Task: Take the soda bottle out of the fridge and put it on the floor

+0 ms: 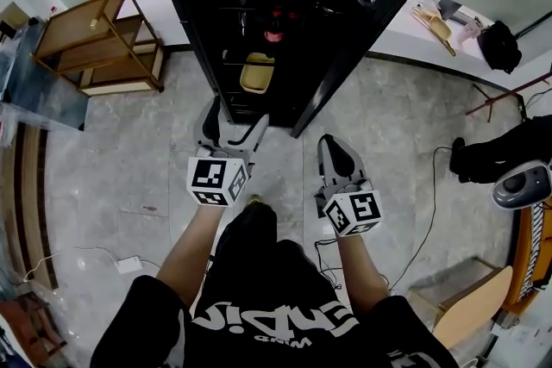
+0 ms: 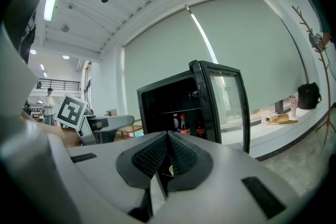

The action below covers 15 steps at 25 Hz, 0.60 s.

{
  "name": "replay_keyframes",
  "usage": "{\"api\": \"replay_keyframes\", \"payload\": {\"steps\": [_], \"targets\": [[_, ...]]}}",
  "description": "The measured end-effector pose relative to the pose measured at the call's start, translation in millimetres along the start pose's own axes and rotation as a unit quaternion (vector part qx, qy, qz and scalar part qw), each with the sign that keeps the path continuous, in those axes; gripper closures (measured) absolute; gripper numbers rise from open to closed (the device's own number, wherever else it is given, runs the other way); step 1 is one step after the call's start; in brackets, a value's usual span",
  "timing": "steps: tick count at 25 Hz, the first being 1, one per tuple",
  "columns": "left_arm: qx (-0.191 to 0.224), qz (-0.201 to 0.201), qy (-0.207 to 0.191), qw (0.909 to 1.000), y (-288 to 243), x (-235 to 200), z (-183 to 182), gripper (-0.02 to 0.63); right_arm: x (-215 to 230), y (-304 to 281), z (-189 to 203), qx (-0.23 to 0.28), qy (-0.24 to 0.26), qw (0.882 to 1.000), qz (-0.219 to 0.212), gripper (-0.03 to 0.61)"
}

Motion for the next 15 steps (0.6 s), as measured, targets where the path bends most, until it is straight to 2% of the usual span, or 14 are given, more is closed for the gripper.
{"api": "replay_keyframes", "payload": {"steps": [8, 15], "targets": [[-0.004, 0.009, -0.006, 0.9999, -68, -20, 28, 0.184, 6, -9, 12, -0.009, -0.007, 1.000, 0.005, 0.554], [-0.016, -0.003, -0.040, 0.9991, -152, -43, 62, 0.184, 9, -21, 22, -0.018, -0.015, 1.000, 0.010, 0.553]]}}
Point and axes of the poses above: the fingertips, and each gripper's own axes: y backward along the fingers, x to its right, z out of its underside, the point moved 7 cm from there along y, backward along the fingers, and after that the axes turned 1 degree about -z, right-handed, at the moved point
